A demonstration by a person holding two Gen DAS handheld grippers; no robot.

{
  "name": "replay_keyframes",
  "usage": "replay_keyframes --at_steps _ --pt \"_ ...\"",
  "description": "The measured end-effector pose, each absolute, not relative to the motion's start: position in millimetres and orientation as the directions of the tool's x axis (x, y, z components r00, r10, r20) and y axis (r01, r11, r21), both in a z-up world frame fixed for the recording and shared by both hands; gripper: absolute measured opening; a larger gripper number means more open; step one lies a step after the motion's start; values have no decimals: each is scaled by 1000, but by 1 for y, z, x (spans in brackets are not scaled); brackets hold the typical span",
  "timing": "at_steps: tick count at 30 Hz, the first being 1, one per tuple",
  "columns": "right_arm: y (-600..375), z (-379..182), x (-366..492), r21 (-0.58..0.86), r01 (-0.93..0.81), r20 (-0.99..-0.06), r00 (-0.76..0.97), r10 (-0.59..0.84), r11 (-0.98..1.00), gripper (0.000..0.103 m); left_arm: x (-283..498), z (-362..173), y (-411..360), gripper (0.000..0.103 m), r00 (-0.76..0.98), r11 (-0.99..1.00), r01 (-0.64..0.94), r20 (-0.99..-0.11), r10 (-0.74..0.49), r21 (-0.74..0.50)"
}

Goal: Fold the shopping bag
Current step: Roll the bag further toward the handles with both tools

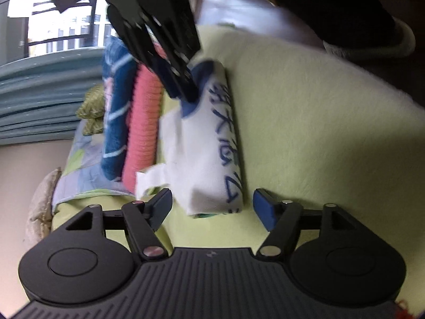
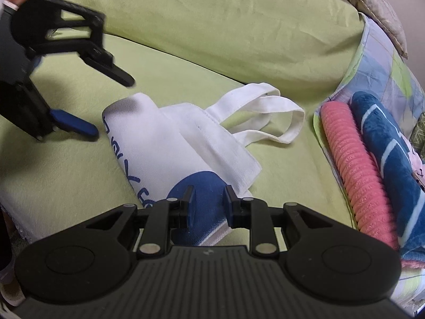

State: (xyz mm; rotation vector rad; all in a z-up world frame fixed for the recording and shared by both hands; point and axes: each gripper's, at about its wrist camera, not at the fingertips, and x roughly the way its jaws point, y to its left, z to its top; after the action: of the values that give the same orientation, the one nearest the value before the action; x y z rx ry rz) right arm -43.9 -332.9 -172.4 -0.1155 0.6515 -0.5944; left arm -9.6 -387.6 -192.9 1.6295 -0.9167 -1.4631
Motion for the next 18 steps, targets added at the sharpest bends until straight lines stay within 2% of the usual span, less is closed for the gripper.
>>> replay_keyframes --at_steps 1,2,5,9,10,11,13,18 --pt "-333 -173 -45 -280 484 -535 638 -554 829 22 -9 -192 -394 54 95 -484 -4 -482 -871 875" --pt "-333 -173 -45 -281 483 -533 640 -554 829 22 -8 -189 -402 53 96 -512 37 -513 -853 858" --pt "-333 -174 -43 -298 473 -527 643 -556 829 22 -4 -175 -423 53 81 -597 127 -608 -790 792" --pt "-330 -173 -47 -358 419 -497 671 -550 835 21 -1 -161 -440 53 68 -670 145 -683 -728 728" --pt "-327 -171 -51 -388 386 -491 682 -542 837 24 0 -159 -443 53 64 -677 155 -691 -720 720" --pt "-324 -170 -57 -415 353 -482 696 -532 838 40 0 -158 -444 53 62 -679 167 -695 -716 715" --pt "-317 -171 -67 -488 281 -467 716 -519 826 63 1 -158 -444 53 56 -678 182 -696 -716 712" --pt "-303 -206 -70 -735 67 -427 727 -538 675 63 1 -157 -442 53 46 -686 224 -711 -702 692"
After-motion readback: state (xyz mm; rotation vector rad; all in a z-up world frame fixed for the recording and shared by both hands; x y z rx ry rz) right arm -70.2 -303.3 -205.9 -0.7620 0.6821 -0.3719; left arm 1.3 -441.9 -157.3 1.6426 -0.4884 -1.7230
